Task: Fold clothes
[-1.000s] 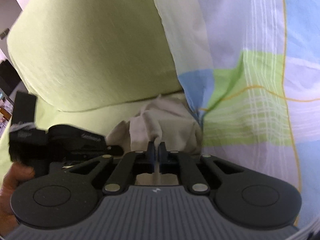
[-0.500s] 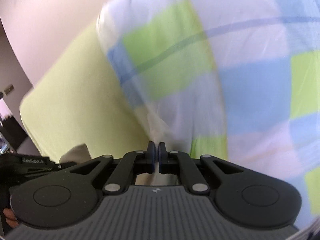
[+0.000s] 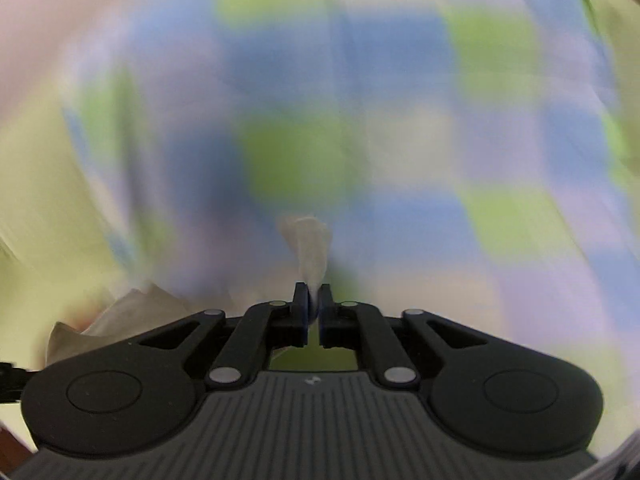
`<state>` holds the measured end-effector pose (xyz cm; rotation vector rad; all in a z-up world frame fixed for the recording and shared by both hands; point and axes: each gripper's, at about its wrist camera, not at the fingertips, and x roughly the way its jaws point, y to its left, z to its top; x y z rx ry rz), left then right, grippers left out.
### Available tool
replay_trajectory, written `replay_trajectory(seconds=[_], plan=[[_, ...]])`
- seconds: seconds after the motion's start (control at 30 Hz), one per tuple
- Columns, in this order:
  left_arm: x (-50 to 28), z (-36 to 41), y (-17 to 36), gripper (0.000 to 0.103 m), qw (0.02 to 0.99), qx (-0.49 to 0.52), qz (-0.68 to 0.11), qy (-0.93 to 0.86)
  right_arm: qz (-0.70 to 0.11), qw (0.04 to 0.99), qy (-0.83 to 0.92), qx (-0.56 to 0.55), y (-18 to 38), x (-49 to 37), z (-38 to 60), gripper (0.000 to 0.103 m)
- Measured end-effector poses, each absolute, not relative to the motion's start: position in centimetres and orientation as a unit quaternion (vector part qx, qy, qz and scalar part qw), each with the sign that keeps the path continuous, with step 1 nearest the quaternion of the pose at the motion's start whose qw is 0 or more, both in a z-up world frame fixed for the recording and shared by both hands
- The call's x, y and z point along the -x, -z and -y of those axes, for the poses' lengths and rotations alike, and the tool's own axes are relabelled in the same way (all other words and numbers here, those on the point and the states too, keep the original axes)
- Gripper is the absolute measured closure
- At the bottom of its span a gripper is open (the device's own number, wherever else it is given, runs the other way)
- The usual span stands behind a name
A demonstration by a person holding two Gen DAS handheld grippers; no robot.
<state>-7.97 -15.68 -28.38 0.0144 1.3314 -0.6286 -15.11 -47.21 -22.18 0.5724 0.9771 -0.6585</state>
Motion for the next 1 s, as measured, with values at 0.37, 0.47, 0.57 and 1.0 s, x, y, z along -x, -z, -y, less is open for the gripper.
replay_trajectory(seconds=[0.37,0.47,0.57,1.0], plan=[[1.8,18.3,29.3,0.061,0.779,-0.099,-0.536,0.310,-0.469,0.801,0.194,-0.316,26.2,12.8,40.8,0.077],[-0.2,20.5,29.8,0.059,0.793,-0.120,-0.499,0.330,-0.453,0.813,0.162,-0.327,25.9,10.0,39.6,0.073],[-3.4,23.1,31.5,0.060,0.787,-0.150,-0.485,0.351,-0.447,0.823,0.136,-0.323,25.2,8.1,38.1,0.070],[-7.2,28.1,34.3,0.103,0.686,-0.214,-0.509,0.475,-0.459,0.819,0.141,-0.314,25.9,6.5,33.4,0.065]])
